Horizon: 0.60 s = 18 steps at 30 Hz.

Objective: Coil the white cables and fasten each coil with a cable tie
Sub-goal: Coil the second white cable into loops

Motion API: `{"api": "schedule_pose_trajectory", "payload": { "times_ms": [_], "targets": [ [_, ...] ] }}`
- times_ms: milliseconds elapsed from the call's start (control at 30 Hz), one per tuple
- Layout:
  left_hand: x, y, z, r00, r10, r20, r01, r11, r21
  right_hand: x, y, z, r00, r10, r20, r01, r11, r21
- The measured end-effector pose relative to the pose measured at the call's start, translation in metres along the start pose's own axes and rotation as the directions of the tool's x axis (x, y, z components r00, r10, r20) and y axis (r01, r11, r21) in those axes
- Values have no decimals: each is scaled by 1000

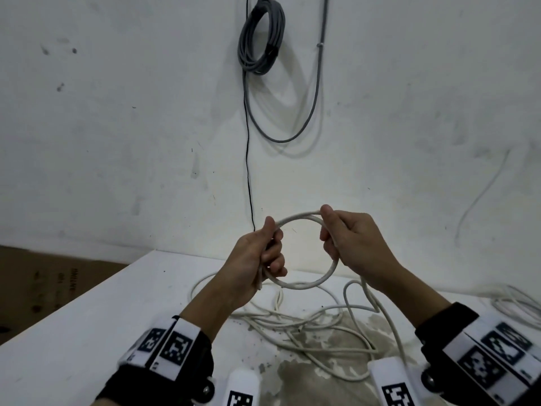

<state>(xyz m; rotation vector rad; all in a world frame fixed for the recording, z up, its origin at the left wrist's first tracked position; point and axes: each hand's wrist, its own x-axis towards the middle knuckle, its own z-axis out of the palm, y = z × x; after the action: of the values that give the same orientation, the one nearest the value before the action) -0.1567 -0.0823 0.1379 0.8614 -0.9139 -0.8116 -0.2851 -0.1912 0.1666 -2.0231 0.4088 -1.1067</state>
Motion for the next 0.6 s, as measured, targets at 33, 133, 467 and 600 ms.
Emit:
{"api": "schedule_pose_trajectory", "payload": {
  "times_ms": [33, 133, 467, 600],
  "targets": [
    [0, 0, 0, 1000, 5, -13, -5, 1000, 12, -1, 1, 0, 1000, 3, -7, -3, 1000, -9],
    [-1, 0, 1, 999, 17, -34, -17, 1000, 3, 0, 5, 0, 999, 21, -44, -21, 1000, -14],
    [5, 5, 8, 984, 1, -178, -39, 977, -209, -5, 3, 5, 989, 129, 70, -136, 985, 110],
    [8, 14, -2, 979, 30, -201, -114, 899, -422, -14, 20, 1, 995, 21, 97, -34, 991, 128]
  ]
}}
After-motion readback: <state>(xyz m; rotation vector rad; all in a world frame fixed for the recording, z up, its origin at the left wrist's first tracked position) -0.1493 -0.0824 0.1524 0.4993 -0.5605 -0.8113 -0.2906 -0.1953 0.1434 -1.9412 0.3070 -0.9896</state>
